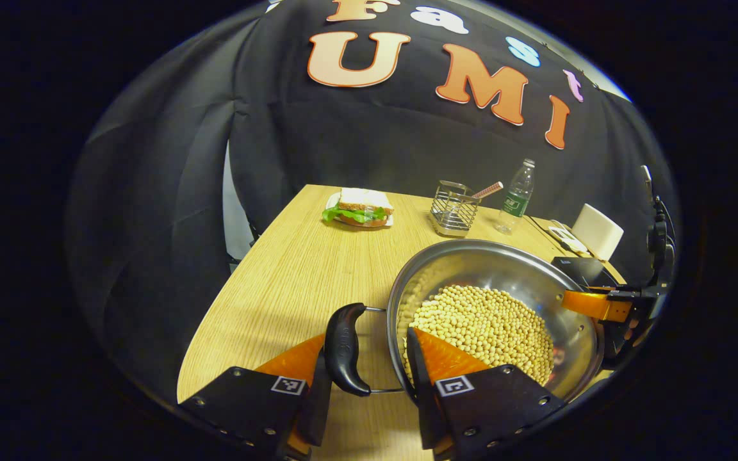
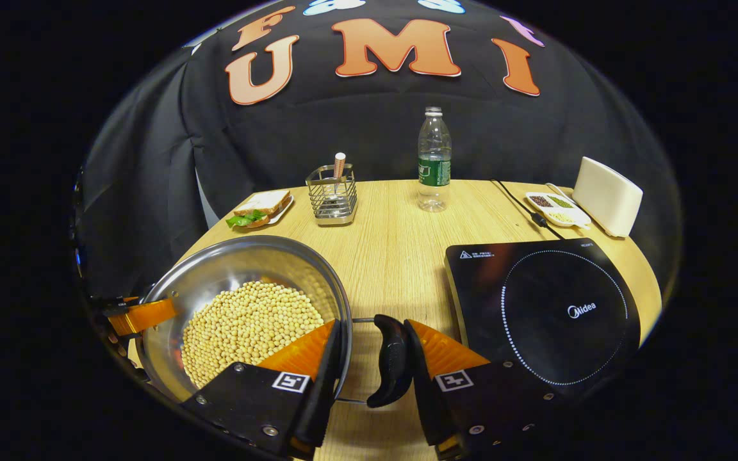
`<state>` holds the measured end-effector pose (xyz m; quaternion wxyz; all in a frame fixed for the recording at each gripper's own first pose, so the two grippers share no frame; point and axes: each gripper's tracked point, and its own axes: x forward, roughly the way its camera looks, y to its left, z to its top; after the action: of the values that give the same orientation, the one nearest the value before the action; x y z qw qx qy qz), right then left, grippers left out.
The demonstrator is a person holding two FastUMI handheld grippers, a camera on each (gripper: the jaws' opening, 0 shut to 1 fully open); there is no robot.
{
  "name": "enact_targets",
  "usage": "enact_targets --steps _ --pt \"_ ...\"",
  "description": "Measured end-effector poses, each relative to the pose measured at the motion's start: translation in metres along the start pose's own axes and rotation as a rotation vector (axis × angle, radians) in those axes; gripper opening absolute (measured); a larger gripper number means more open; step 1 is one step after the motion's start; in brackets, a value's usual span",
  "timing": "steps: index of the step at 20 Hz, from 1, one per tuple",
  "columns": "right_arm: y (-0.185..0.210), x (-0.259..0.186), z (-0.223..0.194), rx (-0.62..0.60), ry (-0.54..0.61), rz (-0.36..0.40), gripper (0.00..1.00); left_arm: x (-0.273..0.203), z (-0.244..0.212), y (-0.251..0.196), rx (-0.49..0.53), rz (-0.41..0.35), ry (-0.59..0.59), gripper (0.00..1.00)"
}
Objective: First push the handle of the pot to place it horizontally, then grasp the pot with both hands and set it on the induction cooktop.
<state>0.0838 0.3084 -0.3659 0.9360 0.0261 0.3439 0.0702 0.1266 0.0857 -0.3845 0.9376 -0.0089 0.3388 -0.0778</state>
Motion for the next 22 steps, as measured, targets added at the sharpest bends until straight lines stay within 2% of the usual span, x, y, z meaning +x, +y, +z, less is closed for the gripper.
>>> enact_targets --steps 2,9,13,14,22 --pt "-0.002 -0.002 0.001 0.022 0.022 0.016 0.52 -0.006 0.002 -0.003 -0.011 0.008 0.001 0.55" --pt "-0.026 -0.037 0.032 0.041 -0.04 0.04 0.51 -0.038 0.033 -0.037 0.017 0.009 -0.056 0.54" --pt "-0.055 -0.06 0.043 0.046 -0.066 0.027 0.51 -0.05 0.044 -0.07 0.026 -0.011 -0.071 0.52" --pt "-0.063 -0.065 0.046 0.048 -0.073 0.022 0.51 -0.051 0.046 -0.079 0.026 -0.017 -0.074 0.54" --pt "-0.132 -0.096 0.055 0.078 -0.098 -0.011 0.51 -0.058 0.056 -0.154 0.043 -0.062 -0.081 0.54"
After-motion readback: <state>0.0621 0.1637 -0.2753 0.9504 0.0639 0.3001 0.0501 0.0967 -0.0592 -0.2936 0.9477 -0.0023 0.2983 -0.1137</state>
